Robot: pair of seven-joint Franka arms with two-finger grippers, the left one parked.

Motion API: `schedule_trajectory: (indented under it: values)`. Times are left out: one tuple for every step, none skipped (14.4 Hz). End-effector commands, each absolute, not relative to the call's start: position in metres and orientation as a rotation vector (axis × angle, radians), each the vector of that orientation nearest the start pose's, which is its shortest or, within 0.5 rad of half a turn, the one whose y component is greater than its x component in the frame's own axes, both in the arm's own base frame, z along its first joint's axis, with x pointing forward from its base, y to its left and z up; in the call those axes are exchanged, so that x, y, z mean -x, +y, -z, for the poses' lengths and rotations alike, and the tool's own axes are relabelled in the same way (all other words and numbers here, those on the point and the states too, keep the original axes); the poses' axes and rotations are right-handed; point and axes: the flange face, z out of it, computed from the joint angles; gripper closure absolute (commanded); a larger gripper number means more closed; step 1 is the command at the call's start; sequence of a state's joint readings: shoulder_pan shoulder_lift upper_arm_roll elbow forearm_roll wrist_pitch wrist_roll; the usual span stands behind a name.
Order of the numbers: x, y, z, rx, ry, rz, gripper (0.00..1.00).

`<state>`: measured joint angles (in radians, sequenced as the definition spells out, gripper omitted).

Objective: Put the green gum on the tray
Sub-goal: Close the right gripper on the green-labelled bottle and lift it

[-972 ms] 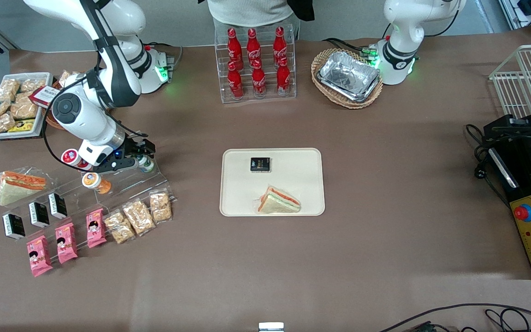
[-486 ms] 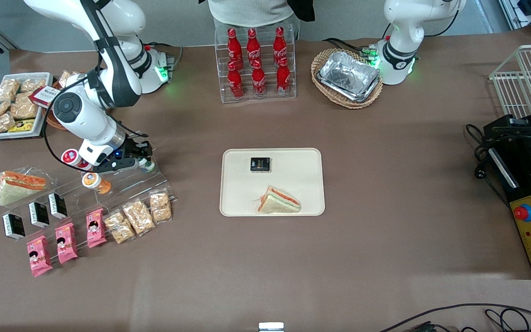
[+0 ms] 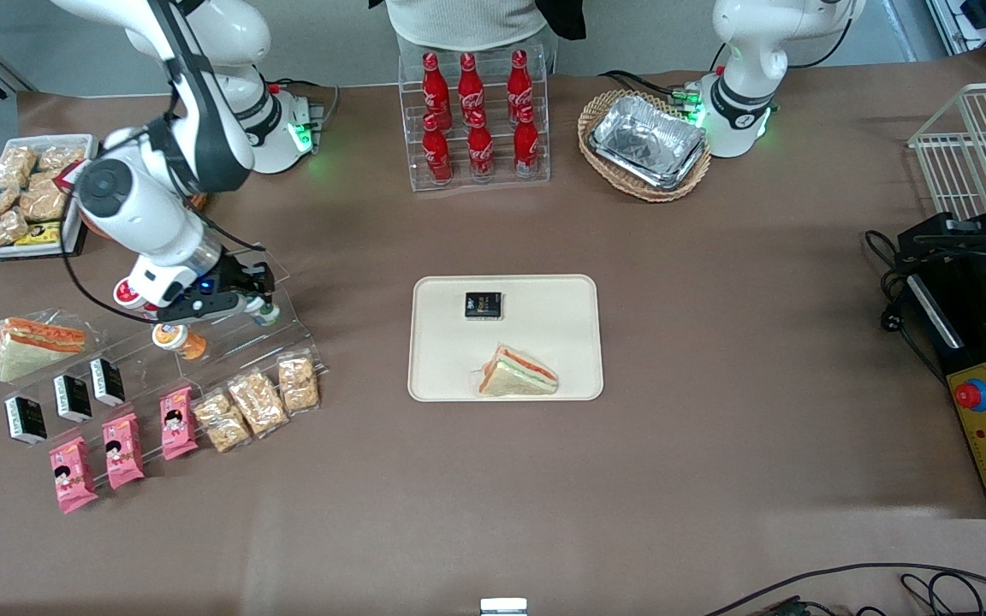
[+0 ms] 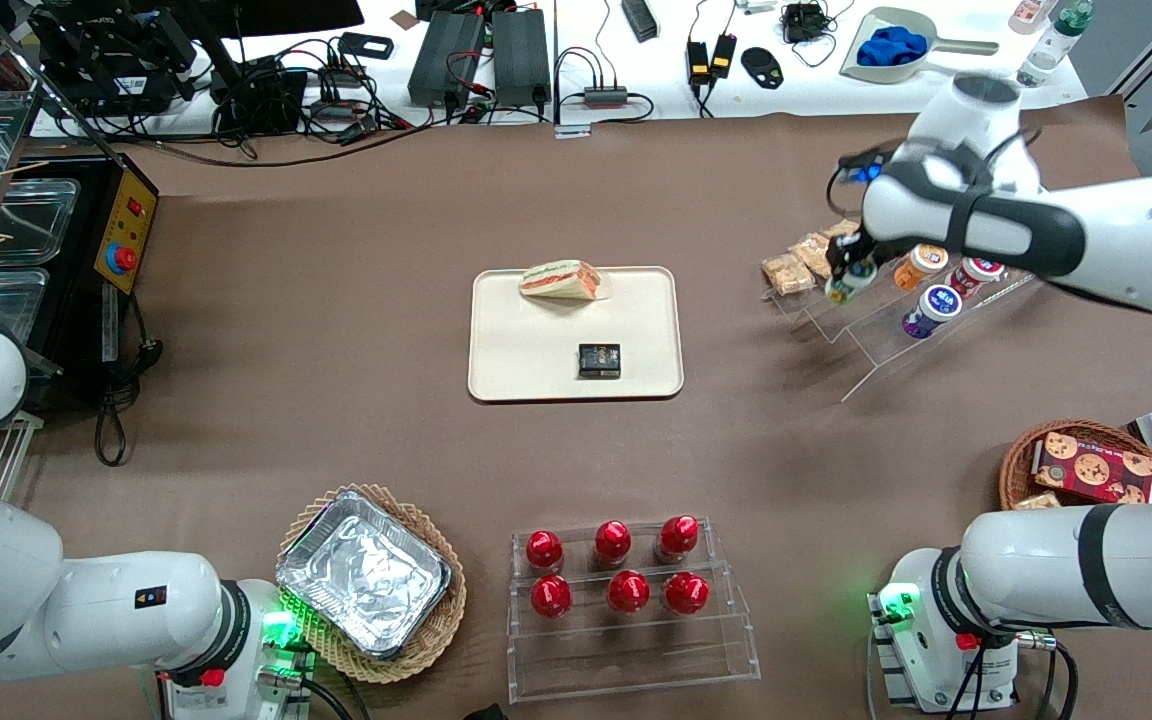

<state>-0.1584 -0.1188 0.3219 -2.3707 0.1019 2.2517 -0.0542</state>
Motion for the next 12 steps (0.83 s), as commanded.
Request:
schedule_trajectory:
  values:
    - [-0.507, 0.076, -0.473, 3.051, -0.236, -0.089, 0.92]
    - [-0.512, 0.077, -0.497, 3.049, -0.24, -0.101, 0.92]
    - [-0.517, 0.078, -0.519, 3.047, -0.245, -0.101, 0.92]
    - [-0.52, 0.08, -0.539, 3.043, -0.249, -0.11, 0.92]
    - [-0.524, 0.082, -0.555, 3.039, -0.245, -0.117, 0.92]
    - [-0.528, 0.085, -0.567, 3.036, -0.226, -0.119, 0.92]
    - [-0.531, 0.093, -0.574, 3.037, -0.187, -0.136, 0.92]
    - [-0.532, 0.102, -0.579, 3.04, -0.124, -0.149, 0.92]
    - [-0.53, 0.126, -0.582, 3.043, -0.109, -0.159, 0.92]
    - [-0.527, 0.146, -0.585, 3.046, -0.073, -0.157, 0.92]
    - [-0.522, 0.171, -0.581, 3.051, -0.028, -0.177, 0.92]
    - [-0.516, 0.196, -0.575, 3.057, 0.017, -0.202, 0.92]
